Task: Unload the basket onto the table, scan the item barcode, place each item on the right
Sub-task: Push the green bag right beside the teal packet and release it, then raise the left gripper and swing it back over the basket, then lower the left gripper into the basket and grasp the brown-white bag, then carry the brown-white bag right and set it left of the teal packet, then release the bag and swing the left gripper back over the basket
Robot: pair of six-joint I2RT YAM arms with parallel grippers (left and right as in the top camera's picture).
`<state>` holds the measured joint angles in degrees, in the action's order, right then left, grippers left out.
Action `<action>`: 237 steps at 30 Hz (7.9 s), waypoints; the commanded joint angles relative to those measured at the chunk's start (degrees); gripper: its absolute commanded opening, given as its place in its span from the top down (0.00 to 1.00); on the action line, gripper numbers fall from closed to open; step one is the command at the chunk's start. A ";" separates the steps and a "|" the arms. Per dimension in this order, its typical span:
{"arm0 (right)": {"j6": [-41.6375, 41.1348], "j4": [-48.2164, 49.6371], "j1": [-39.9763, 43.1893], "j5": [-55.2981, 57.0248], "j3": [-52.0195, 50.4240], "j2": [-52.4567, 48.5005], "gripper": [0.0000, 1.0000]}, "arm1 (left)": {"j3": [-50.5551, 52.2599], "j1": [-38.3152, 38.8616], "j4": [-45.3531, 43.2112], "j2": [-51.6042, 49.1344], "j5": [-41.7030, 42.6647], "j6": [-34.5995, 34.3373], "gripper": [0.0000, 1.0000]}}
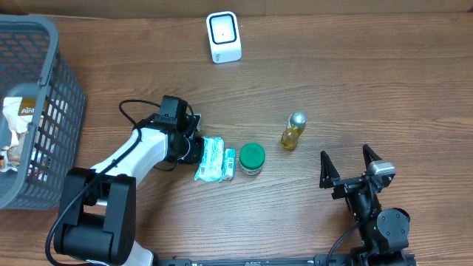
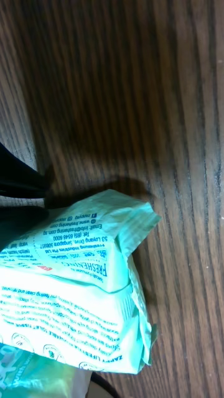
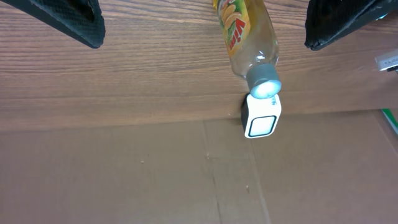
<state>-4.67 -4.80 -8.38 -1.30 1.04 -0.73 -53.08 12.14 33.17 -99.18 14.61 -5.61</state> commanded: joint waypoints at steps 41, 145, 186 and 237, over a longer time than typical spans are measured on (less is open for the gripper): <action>-0.04 0.11 -0.11 -0.26 -0.59 0.57 0.00 | -70.97 -11.13 31.91 1.49 -39.01 10.97 0.00; -0.04 0.11 -0.11 -0.26 -0.59 0.57 0.00 | -48.28 -41.11 22.91 25.09 6.67 2.23 0.57; -0.04 0.11 -0.11 -0.26 -0.59 0.57 0.00 | 10.51 0.13 0.66 15.98 -15.96 -20.79 0.54; -0.04 0.11 -0.11 -0.26 -0.59 0.57 0.00 | -45.55 -32.11 30.53 10.32 -23.12 15.93 0.01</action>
<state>-4.67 -4.78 -8.38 -1.30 1.04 -0.73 -97.95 -19.66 62.83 -85.71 -10.72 8.38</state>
